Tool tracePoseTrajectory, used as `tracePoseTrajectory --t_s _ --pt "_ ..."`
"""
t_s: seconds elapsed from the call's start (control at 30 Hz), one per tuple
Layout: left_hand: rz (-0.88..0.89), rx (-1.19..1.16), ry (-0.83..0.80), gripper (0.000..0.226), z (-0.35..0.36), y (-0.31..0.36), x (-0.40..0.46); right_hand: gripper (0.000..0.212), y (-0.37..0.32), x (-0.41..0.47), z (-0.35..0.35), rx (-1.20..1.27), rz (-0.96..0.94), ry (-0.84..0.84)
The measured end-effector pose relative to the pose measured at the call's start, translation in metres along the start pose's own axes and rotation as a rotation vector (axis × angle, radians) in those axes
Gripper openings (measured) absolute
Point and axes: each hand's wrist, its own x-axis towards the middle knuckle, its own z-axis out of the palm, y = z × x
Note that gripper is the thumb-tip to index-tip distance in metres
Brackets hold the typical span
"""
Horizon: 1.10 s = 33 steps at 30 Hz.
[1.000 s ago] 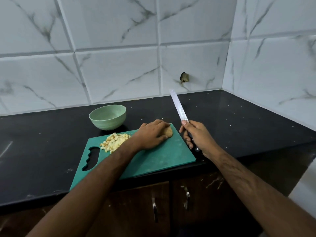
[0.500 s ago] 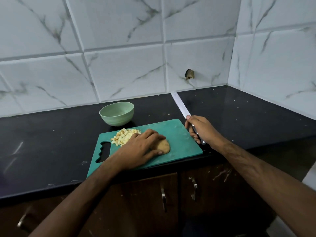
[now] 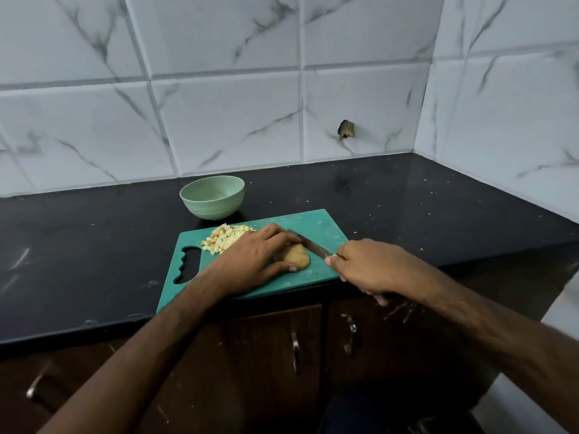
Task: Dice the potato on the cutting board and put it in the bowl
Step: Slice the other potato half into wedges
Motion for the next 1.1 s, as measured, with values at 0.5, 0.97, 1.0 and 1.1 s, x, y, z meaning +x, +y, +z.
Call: tracePoseTrajectory --t_s 0.5,0.97,1.0,1.1 --pt "-0.013 -0.062 0.071 0.062 0.001 0.001 -0.002 0.049 -0.008 -0.006 -0.010 -0.171 -0.006 0.014" --pt "-0.008 -0.137 0.082 0.066 0.002 0.001 -0.002 0.046 -0.016 -0.003 -0.012 -0.206 -0.026 0.040" --pt "-0.008 -0.130 0.080 0.066 0.002 0.000 -0.002 0.046 -0.017 -0.004 -0.012 -0.234 -0.022 0.053" --pt "-0.006 -0.110 0.076 0.065 0.003 -0.001 -0.002 0.048 -0.018 -0.006 -0.009 -0.306 0.003 0.088"
